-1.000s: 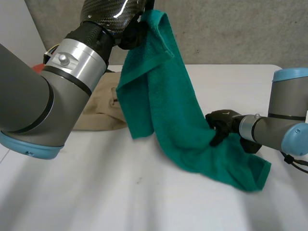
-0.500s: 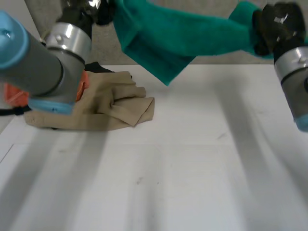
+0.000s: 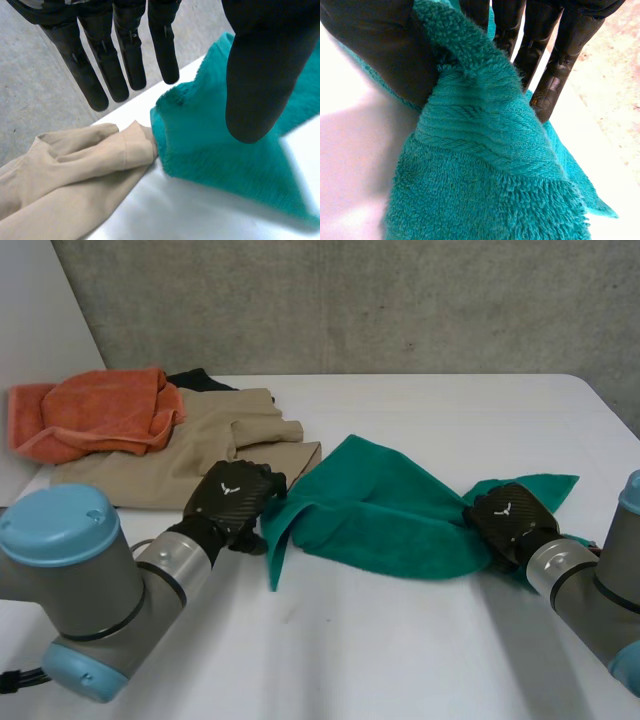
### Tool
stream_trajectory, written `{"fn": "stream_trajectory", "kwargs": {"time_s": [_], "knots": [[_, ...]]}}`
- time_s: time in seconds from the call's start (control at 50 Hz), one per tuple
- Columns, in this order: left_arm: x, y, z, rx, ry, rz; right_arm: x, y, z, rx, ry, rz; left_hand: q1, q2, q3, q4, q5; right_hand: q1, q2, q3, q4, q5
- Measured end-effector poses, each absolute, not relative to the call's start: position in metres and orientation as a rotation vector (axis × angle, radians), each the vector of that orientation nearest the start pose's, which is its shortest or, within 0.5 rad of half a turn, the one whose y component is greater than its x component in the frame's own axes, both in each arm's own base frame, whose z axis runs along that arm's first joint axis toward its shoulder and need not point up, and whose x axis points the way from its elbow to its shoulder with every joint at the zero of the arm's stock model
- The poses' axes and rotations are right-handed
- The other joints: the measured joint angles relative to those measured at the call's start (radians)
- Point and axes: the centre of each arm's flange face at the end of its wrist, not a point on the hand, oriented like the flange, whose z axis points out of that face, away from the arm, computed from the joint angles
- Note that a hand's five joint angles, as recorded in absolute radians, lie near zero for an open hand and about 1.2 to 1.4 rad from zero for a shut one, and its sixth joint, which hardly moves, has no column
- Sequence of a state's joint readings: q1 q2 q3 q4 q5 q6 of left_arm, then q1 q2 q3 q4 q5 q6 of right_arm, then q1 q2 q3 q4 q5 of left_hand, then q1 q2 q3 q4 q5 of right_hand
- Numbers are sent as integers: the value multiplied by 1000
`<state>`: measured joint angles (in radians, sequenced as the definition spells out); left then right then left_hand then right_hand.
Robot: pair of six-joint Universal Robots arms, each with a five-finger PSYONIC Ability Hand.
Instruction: Fold the laundry.
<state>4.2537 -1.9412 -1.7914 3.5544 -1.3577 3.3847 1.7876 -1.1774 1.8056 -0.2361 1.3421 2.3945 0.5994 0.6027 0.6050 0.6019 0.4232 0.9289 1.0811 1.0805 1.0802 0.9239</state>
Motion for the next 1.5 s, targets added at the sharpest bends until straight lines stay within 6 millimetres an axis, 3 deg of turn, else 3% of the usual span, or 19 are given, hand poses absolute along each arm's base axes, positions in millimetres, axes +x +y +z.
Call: {"fn": "stream_trajectory", "kwargs": {"time_s": [0.12, 0.34, 0.46, 0.58, 0.64, 0.66, 0.7, 0.78, 0.8, 0.84, 0.96, 1.08, 1.18, 1.28, 1.36, 1.44, 1.5], "knots": [[-280, -226, 174, 1172, 2432, -2092, 213, -275, 148, -1333, 2291, -1839, -169, -183, -182, -195, -194, -3, -4, -7, -5, -4], [-293, -210, 185, 1097, 2506, -2112, 212, -273, 149, -1277, 2306, -1830, -169, -185, -184, -195, -195, -3, -4, -7, -5, -5], [-298, -221, 177, 973, 2488, -2109, 211, -272, 149, -1276, 2311, -1825, -169, -185, -184, -195, -195, -3, -4, -7, -5, -5], [-304, -247, 164, 844, 2442, -2097, 208, -269, 150, -1265, 2331, -1805, -164, -180, -179, -189, -189, -43, -52, -54, -46, -44], [-306, -255, 159, 827, 2438, -2087, 206, -268, 152, -1251, 2346, -1784, -116, -120, -122, -119, -111, -113, -125, -125, -122, -116], [-307, -260, 154, 823, 2441, -2075, 204, -266, 155, -1233, 2362, -1764, 63, 34, 30, 37, 40, -268, -322, -316, -314, -314], [-308, -263, 151, 823, 2443, -2068, 201, -266, 158, -1213, 2375, -1747, 196, 155, 149, 156, 155, -306, -367, -366, -367, -372], [-309, -264, 146, 832, 2453, -2052, 193, -267, 168, -1130, 2422, -1695, 196, 155, 149, 156, 155, -361, -421, -432, -437, -448], [-309, -264, 146, 834, 2454, -2049, 191, -267, 170, -1108, 2433, -1681, 425, 409, 403, 406, 403, -361, -421, -432, -437, -448], [-308, -262, 144, 842, 2460, -2042, 184, -270, 178, -1029, 2470, -1630, 495, 507, 496, 507, 503, -425, -493, -502, -502, -516], [-307, -254, 146, 855, 2464, -2040, 165, -282, 203, -845, 2535, -1494, 525, 581, 572, 584, 563, -498, -592, -595, -598, -619], [-303, -248, 153, 854, 2457, -2053, 153, -293, 221, -785, 2550, -1467, 527, 589, 581, 596, 565, -498, -592, -595, -598, -618], [-300, -245, 159, 847, 2450, -2066, 148, -297, 225, -776, 2562, -1457, 528, 589, 581, 596, 565, -498, -592, -595, -598, -618], [-297, -245, 161, 838, 2447, -2068, 148, -300, 217, -775, 2586, -1397, 528, 589, 581, 596, 565, -498, -592, -595, -598, -618], [-294, -246, 161, 829, 2448, -2063, 148, -302, 202, -779, 2617, -1317, 528, 589, 581, 596, 565, -382, -441, -454, -457, -485], [-293, -247, 161, 835, 2441, -2056, 149, -304, 189, -802, 2635, -1258, 528, 589, 581, 596, 565, -4, 4, 3, -6, -48], [-293, -246, 165, 853, 2416, -2059, 149, -306, 186, -823, 2640, -1250, 528, 589, 581, 596, 565, 65, 93, 95, 98, 57]]}}
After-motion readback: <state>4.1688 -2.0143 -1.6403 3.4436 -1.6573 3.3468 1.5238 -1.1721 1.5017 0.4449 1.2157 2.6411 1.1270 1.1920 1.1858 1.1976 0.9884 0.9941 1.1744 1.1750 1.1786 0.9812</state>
